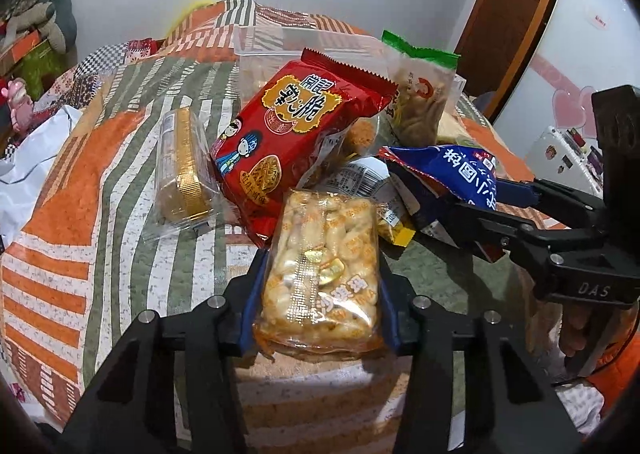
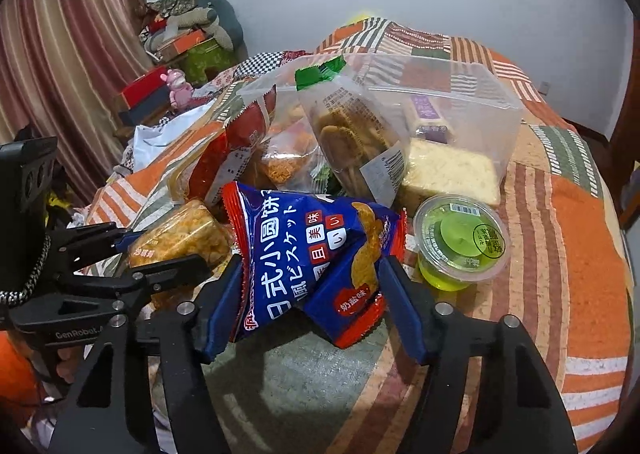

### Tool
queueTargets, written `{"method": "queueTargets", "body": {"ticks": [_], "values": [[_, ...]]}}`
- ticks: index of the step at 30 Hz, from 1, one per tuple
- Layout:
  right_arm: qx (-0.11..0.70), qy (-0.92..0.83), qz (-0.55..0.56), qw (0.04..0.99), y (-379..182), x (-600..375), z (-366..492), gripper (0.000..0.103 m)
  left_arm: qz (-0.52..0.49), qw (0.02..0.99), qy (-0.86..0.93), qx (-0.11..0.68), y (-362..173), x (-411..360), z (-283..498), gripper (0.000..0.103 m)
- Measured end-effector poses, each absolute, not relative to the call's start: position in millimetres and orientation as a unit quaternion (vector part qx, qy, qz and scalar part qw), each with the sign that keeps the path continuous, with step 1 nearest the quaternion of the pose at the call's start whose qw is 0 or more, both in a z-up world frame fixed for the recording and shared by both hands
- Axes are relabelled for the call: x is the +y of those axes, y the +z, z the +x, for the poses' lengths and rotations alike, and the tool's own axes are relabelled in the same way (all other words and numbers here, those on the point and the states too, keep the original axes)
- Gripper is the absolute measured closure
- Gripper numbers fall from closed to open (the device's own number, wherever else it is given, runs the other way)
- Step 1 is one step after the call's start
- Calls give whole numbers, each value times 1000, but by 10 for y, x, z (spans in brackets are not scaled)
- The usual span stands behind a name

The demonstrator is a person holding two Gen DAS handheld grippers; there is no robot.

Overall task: Organize snacks
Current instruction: 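Grasp the blue triangular snack bag with the right gripper while the left grasps the round-biscuit bag, then lift both bags and carry them over the clear plastic box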

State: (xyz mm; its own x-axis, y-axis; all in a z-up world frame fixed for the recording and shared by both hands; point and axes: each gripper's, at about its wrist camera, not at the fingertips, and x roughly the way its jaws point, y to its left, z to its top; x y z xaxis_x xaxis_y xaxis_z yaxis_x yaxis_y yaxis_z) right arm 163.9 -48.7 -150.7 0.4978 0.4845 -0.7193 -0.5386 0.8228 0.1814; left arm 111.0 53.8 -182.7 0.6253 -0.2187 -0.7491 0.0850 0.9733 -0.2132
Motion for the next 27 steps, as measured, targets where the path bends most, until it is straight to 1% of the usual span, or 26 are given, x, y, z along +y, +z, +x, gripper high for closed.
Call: {"method": "queueTargets", "body": {"ticks": [2,7,17,27], "values": [[401,298,-32,866,-1480,-505,1621,46,-81,898,-84,424,-1812,545,1092,56],[398,308,-22,864,-1419,-508,1593,48,-75,906,-79,410,-1698,529,1000,56],[367,319,-9,874,-1177,-625,1486,48,-78,928,-72,357,-1258,528,899,56],[310,299,5,902,-776,-783,1545,48,-70,945,-70,313,-896,506,1096,56]]}}
